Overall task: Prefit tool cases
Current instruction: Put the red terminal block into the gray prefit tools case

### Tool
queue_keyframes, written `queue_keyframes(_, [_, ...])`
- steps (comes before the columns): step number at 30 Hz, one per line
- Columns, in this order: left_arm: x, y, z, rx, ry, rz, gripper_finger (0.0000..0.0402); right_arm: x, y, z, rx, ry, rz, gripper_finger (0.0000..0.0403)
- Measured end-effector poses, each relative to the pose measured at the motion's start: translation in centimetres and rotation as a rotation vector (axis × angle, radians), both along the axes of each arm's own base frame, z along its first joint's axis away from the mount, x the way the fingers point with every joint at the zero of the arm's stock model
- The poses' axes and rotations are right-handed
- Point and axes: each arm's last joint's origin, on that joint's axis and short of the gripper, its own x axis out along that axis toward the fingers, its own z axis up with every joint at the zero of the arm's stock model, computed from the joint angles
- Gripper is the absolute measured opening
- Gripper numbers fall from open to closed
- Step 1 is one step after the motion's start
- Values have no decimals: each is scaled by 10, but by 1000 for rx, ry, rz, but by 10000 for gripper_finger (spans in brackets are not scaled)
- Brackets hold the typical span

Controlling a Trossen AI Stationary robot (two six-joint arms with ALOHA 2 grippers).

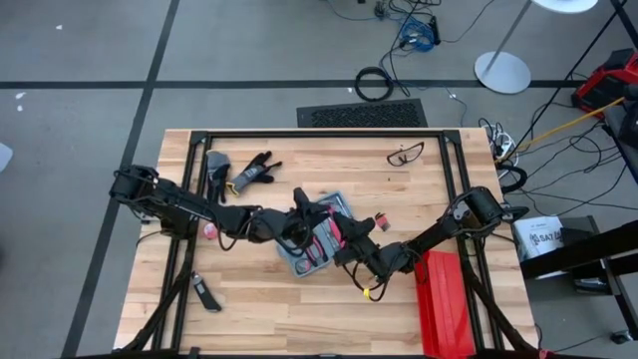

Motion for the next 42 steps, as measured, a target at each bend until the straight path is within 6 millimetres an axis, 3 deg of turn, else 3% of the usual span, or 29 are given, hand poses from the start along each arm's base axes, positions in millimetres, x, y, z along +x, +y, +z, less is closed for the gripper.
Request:
queue_keyframes(6, [0, 0, 0, 53, 22, -27, 87, 0, 0, 0, 0, 1, 0, 18])
queue_keyframes(14, [1, 1, 0, 161, 63, -63, 53, -1, 4, 0, -2, 1, 11, 18])
queue_keyframes(20, [1, 1, 2, 147, 38, -68, 6, -3, 8, 0, -5, 9, 12, 29])
queue_keyframes(29, [6, 15, -3, 77, 26, -15, 1, -8, 22, 1, -6, 1, 75, 88])
queue_keyframes(38, [8, 13, -12, 80, 65, -8, 0, -19, 42, 4, 22, -18, 104, 72])
queue_keyframes(42, [5, 14, -16, 25, 94, 23, 0, -25, 41, 13, 77, -102, 110, 55])
